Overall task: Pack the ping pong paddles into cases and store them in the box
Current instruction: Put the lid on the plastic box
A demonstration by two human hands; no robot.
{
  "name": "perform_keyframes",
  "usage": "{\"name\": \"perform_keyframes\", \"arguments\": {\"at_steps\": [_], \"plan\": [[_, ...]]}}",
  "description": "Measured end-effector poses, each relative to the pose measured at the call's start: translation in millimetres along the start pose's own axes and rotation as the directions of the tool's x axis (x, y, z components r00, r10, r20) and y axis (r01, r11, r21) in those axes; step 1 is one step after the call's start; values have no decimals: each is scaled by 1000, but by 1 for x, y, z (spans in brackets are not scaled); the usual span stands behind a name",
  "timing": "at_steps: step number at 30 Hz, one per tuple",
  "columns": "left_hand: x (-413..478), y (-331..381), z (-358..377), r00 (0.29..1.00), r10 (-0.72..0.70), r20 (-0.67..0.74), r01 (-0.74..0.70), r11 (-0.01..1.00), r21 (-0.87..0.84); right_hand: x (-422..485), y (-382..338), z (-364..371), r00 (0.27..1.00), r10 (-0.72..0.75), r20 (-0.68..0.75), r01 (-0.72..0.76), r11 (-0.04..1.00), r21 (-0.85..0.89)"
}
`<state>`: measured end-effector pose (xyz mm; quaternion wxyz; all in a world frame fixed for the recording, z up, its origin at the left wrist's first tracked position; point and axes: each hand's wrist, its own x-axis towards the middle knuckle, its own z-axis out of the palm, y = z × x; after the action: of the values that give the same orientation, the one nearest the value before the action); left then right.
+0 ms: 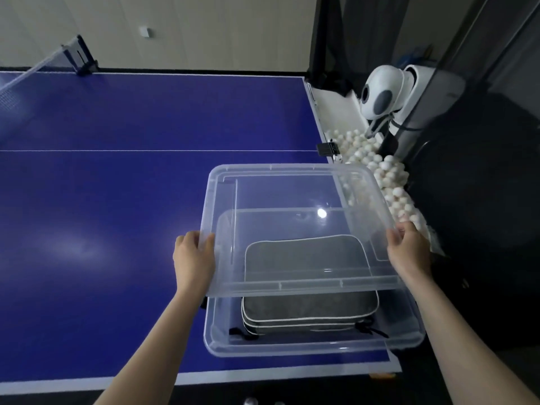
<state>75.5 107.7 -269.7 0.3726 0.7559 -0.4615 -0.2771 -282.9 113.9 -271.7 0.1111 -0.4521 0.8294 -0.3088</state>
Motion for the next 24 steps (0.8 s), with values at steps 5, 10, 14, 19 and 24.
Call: {"name": "perform_keyframes", "arguments": {"at_steps": [5,10,14,19,24], "plan": [[-27,-25,2,1000,-24,17,24,1000,-19,-26,13,-3,1000,5,-6,-5,999,-31],[-51,-39,1,1000,-6,-8,5,998,-56,-52,28,-4,999,39,5,-38,998,-46],[-67,-51,3,1000,-16,-20,15,997,-77,-68,42,-5,1000,29,10,-28,996,-84],[-76,-61,6,1000,-29,-3,29,998,-61,-80,51,-7,999,37,14,-35,995,-97],[-77,-62,9,999,-34,9,34,999,-42,-86,59,-6,998,60,31,-57,994,-89]]}}
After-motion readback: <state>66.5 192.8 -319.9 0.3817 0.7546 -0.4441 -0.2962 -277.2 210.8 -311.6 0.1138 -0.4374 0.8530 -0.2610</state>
